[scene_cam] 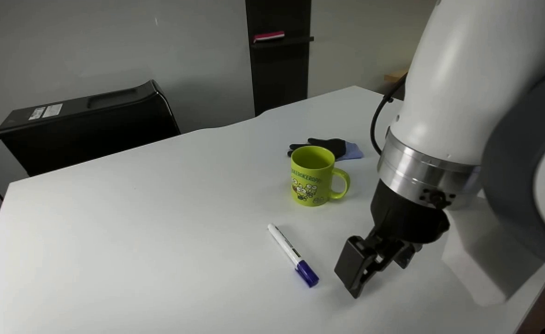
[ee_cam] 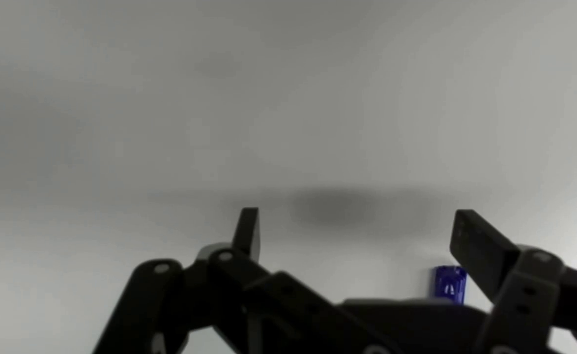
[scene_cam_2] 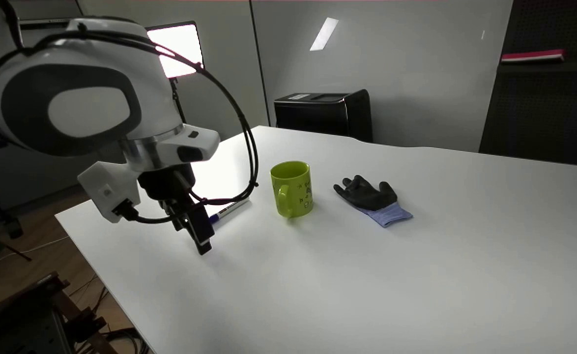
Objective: Put the marker in the mug
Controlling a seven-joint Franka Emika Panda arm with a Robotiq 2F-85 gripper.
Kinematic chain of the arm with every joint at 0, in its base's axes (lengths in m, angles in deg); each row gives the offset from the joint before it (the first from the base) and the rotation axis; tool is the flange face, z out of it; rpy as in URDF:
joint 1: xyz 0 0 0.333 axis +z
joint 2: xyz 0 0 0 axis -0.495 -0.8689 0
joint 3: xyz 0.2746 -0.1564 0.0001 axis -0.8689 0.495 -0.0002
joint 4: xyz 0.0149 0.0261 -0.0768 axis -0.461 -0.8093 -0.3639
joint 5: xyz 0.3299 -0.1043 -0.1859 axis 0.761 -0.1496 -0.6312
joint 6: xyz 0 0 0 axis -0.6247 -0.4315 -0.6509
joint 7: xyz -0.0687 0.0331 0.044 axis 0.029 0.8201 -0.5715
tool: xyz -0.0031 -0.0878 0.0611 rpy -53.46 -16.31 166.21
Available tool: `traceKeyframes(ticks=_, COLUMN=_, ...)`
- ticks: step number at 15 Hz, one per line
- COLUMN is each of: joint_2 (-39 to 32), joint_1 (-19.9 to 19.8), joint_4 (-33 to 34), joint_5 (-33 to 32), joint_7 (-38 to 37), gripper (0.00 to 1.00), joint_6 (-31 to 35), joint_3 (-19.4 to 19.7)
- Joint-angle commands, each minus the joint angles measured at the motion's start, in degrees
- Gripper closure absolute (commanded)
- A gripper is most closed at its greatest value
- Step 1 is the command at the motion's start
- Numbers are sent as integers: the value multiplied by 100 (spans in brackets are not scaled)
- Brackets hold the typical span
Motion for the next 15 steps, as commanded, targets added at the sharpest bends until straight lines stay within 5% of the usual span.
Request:
traceKeyframes(ticks=1, joint_2=-84, joint_1=57, joint_4=213, joint_5=-161, joint_7=-256, gripper=0, joint_6=-60, joint_3=123)
traceKeyframes(ticks=15, joint_2=-877, joint_1=358, joint_4=1084, joint_5=-274, joint_7=-320, gripper=0, joint_6=-43, joint_3=544)
